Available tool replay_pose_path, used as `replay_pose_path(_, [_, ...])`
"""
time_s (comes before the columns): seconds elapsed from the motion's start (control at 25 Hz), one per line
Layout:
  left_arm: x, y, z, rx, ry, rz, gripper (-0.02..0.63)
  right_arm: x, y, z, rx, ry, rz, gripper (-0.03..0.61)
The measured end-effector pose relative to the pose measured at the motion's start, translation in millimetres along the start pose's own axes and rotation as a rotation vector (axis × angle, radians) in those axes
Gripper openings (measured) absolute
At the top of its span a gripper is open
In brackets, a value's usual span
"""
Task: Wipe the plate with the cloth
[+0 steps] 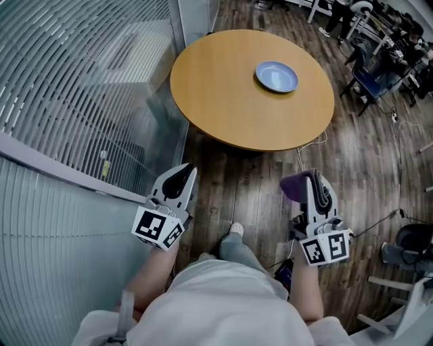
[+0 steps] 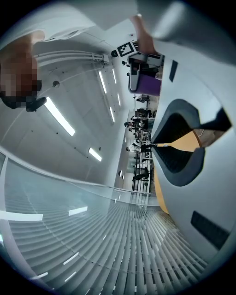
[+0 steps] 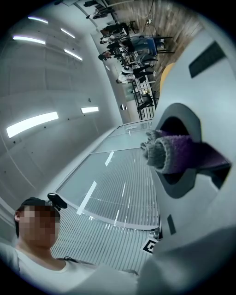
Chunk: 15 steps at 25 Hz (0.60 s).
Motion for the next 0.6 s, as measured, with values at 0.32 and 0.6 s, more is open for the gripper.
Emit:
replay_pose_path(0.32, [-54.3,4.7,-7.8,0.0,-0.047,0.009,0.032,-39.9,14.1,52.8,-0.012,-0.028,0.001,0.087])
replay_pose_path(0.6, [-99.6,-2.3,-0.2,-0.069,-0.071,0.002,0.032,-69.0,8.4,91.4,-0.02,-0.055,0.03,0.087])
Point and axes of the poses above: the fingertips, and each gripper's own axes: x backward along the fingers, z to its right, y out of its underside, the point moved 9 cm from there along x, backward along the fingers, and after that the axes turned 10 degrees about x, right-handed, at the moved point
